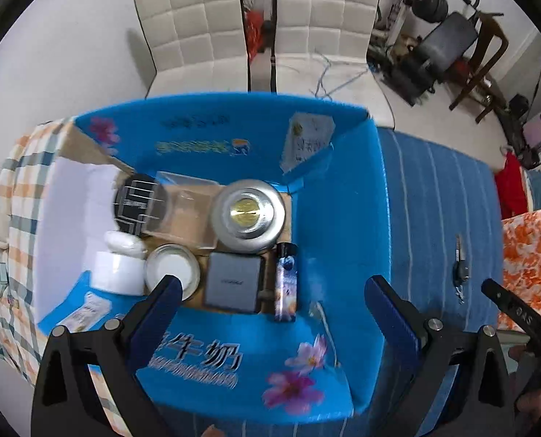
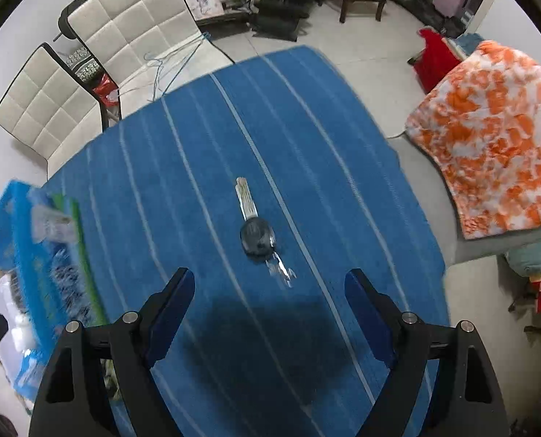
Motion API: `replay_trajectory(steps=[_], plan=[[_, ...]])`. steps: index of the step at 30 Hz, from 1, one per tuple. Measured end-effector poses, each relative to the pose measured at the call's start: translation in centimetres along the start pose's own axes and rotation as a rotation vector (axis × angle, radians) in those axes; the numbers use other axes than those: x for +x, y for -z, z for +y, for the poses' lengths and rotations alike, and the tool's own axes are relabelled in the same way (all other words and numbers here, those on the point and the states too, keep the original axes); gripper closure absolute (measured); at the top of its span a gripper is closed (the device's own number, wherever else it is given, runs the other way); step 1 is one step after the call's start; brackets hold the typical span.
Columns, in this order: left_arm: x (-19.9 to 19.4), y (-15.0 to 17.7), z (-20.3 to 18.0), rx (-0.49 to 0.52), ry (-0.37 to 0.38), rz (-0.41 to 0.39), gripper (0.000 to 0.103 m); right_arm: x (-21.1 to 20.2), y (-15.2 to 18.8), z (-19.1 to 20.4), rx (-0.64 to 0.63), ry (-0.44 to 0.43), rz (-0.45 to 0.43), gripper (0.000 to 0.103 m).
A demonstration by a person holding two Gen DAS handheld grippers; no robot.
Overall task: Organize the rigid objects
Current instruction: 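Grasp the black car key with the right tool, then carry the car key into the blue box and open the right tool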
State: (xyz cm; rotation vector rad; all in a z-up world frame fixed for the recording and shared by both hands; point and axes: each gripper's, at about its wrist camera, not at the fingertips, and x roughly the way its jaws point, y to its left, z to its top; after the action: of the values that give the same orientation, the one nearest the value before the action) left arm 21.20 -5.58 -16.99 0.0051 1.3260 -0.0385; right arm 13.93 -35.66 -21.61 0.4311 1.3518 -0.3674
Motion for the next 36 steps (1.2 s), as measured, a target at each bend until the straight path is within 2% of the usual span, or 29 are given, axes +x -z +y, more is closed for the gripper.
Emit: replay_trajectory(steps=[5,6,8,9,10,12,16,21,24,28,31,36], plan=[[2.1,-0.7,-1.1,0.018,-0.031,0.029,0.000,5.9,-1.8,0.8,-0.030,0.048,0.067,0.016],[2.3,-0.8,-1.2,0.020,-0.034,0.034,0.000,7.0,-1.9,0.9,-0.034,0.056,0.081,0.019],[2.7,-0.9,-1.2,0.023,-0.038,0.044,0.000,8.3,-2.0,0.9,-0.030,0.071,0.077,0.030],[2.8,-0.9,-1.2,0.026,-0.042,0.048,0.000,8.1,-1.9,1.1,-0.037,0.075,0.028,0.038],[2.9,-1.0,-1.1,0.031,-0.048,0.051,0.000,8.0,-1.8,1.4,-0.054,0.079,0.009,0.041],[3.0,-1.0,-1.1,0.044,-0.057,0.054,0.000,7.8,-1.4,2.1,-0.081,0.083,-0.007,0.072],[3.0,-1.0,-1.3,0.070,-0.064,0.051,0.000,7.5,-0.2,3.3,-0.119,0.126,-0.002,0.073],[1.8,0.0,-1.3,0.094,-0.039,0.032,0.000,5.6,2.0,4.9,-0.120,0.081,-0.002,0.073],[0.5,0.9,-1.1,0.113,-0.021,0.018,0.000,2.3,3.2,5.2,-0.115,0.018,-0.023,0.073],[-2.3,1.9,0.4,0.119,0.011,-0.018,0.000,-4.0,5.2,7.2,-0.147,-0.061,-0.102,0.073],[-4.9,2.4,2.8,0.088,0.053,-0.040,0.000,-8.7,6.8,9.2,-0.185,-0.124,-0.156,0.073],[-9.5,3.0,7.9,0.032,0.079,-0.093,0.000,-14.8,9.6,13.4,-0.269,-0.220,-0.218,0.073]])
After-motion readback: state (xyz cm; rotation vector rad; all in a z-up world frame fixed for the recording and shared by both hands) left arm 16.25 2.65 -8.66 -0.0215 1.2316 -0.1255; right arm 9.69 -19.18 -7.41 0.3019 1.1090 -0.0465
